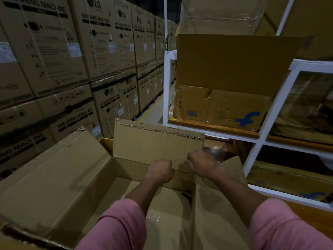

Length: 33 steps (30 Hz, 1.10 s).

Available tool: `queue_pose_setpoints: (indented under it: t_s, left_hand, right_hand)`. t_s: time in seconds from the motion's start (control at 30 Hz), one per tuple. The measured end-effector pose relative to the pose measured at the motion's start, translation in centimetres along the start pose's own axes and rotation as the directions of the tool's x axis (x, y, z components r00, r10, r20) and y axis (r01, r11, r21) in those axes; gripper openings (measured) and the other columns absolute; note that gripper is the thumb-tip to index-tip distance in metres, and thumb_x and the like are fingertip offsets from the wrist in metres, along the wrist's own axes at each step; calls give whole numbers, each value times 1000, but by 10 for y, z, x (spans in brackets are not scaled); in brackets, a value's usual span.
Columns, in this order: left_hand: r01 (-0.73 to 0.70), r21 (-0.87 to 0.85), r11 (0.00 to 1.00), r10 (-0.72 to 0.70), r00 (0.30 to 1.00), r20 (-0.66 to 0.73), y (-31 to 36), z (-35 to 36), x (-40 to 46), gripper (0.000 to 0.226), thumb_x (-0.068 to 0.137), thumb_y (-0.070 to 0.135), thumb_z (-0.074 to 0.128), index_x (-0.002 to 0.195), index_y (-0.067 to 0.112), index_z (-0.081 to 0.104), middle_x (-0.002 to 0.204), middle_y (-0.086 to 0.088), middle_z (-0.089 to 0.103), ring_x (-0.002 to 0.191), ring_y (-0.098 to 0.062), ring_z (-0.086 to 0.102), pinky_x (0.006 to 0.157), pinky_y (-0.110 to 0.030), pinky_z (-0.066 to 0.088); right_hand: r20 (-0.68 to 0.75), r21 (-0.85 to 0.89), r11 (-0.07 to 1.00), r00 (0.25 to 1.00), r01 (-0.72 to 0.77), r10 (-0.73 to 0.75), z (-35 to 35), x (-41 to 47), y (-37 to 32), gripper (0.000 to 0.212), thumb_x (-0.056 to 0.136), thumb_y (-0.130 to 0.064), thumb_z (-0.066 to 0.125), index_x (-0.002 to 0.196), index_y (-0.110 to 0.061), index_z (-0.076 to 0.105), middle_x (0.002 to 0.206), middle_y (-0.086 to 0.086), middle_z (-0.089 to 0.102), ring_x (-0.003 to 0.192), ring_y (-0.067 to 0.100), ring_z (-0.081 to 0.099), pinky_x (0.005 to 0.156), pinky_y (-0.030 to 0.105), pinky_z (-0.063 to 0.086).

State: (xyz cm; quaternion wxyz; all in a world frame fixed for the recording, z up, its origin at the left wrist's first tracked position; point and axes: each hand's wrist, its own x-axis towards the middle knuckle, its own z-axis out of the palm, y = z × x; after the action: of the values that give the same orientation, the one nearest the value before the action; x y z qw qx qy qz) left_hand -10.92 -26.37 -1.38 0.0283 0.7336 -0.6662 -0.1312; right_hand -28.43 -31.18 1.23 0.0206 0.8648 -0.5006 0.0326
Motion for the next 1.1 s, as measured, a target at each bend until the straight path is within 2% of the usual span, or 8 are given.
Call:
queue_pose_setpoints:
  t_s: [0.23, 0.5, 0.6, 0.77, 0.83, 0.9, 1.0, 1.1]
  left_hand:
    - [-59, 21, 998, 58, 996, 66, -6, -22, -28, 40, 98, 33, 49, 129, 10, 59, 134, -18, 61, 120, -37, 59, 95, -43, 50]
    - [-198, 94, 976, 171, 957, 232, 11, -47, -67, 51, 103, 38, 53, 143, 7, 51, 147, -16, 52, 132, -33, 51, 103, -41, 43]
    - [-237, 96, 967, 207, 945, 254, 19, -52, -85, 53, 104, 38, 51, 147, 7, 48, 150, -15, 49, 135, -32, 49, 105, -42, 42]
    - [-307, 104, 946, 272, 926, 261, 29, -47, -109, 51, 102, 35, 54, 145, 8, 50, 145, -15, 55, 129, -33, 54, 102, -39, 45]
    - [-328, 97, 940, 299, 926, 232, 31, -42, -115, 55, 100, 36, 55, 149, 11, 46, 148, -16, 51, 132, -35, 51, 107, -43, 44]
    - [-338, 100, 936, 320, 933, 163, 35, -39, -124, 68, 98, 38, 54, 157, 14, 30, 161, -16, 33, 144, -41, 36, 116, -54, 34]
    - [-352, 96, 931, 350, 936, 36, 47, -44, -139, 81, 98, 35, 56, 161, 12, 11, 170, -13, 4, 149, -44, 21, 117, -61, 30]
    - [-359, 85, 929, 365, 928, -70, 68, -52, -155, 91, 96, 29, 62, 162, 11, 2, 170, -11, -5, 151, -42, 16, 116, -62, 31]
  right_hand:
    - [164, 48, 998, 986, -44, 35, -21, -22, -18, 26, 96, -35, 52, 108, -19, 68, 103, 4, 69, 93, 22, 66, 83, 44, 58]
    - [131, 122, 991, 990, -60, 43, -57, -62, -45, 31, 97, -35, 55, 119, -18, 70, 114, 6, 70, 103, 26, 66, 87, 40, 55]
    - [129, 134, 990, 991, -51, 33, -67, -77, -54, 33, 98, -35, 57, 123, -16, 69, 120, 6, 71, 109, 24, 65, 90, 38, 54]
    - [132, 143, 988, 990, -65, 46, -65, -106, -66, 34, 100, -32, 57, 124, -12, 69, 118, 7, 72, 106, 25, 66, 85, 33, 52]
    - [119, 151, 985, 991, -81, 63, -61, -115, -70, 31, 97, -31, 56, 120, -15, 69, 113, 8, 73, 103, 27, 67, 85, 40, 55]
    - [104, 152, 983, 991, -103, 88, -58, -123, -71, 28, 91, -31, 58, 116, -20, 64, 108, 8, 71, 99, 30, 66, 82, 46, 56]
    - [-14, 204, 973, 994, -104, 109, -58, -130, -70, 61, 80, -29, 65, 138, -23, 48, 121, 9, 67, 111, 32, 64, 89, 50, 56]
    - [-132, 273, 955, 979, -113, 154, -77, -149, -68, 84, 79, -20, 72, 154, -21, 34, 136, 12, 61, 123, 32, 58, 99, 48, 52]
